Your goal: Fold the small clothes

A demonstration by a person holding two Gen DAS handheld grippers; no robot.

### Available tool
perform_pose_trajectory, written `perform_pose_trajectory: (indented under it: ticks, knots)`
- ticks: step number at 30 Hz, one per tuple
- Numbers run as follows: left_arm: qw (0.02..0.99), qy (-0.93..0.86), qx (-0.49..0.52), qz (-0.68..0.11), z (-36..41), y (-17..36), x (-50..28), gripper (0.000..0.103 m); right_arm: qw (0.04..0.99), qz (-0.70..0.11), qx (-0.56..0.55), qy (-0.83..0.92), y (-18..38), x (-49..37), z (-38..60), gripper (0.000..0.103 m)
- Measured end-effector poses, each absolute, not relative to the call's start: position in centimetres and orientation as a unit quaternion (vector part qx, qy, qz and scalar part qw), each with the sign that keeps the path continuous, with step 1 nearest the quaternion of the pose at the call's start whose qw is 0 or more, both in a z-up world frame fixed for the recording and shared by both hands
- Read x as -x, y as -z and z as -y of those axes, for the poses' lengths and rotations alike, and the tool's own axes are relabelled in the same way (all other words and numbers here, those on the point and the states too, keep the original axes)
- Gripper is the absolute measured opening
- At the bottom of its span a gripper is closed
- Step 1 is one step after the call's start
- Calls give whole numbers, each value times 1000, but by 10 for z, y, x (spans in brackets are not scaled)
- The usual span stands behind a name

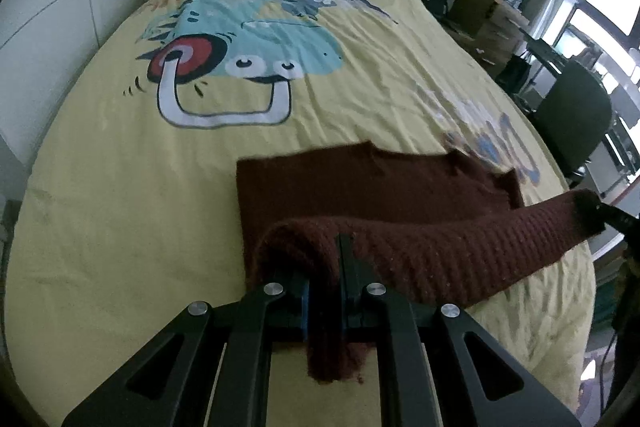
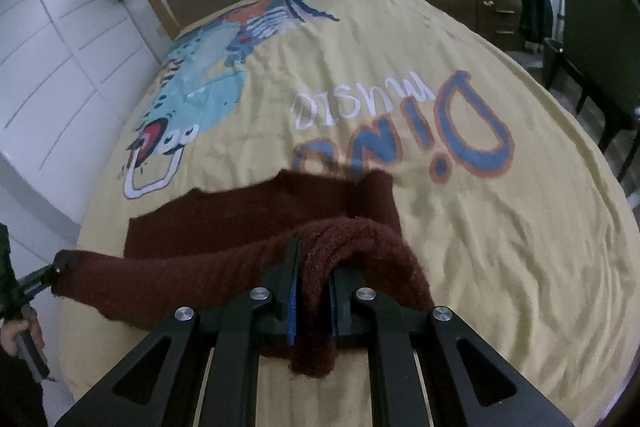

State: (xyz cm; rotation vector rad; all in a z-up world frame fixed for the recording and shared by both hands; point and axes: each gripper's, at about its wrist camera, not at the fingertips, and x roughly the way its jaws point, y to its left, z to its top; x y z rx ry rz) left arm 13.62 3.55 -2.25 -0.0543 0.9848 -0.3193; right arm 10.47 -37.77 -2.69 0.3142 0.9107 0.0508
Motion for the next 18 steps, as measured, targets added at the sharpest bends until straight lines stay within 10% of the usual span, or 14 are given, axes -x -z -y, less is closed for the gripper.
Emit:
perform_pose_trajectory:
  ticks: [18]
  knots:
    - [860,46,-45,-507,-5,124,-216,11,829,-546,-118,21,127,-207,372,12]
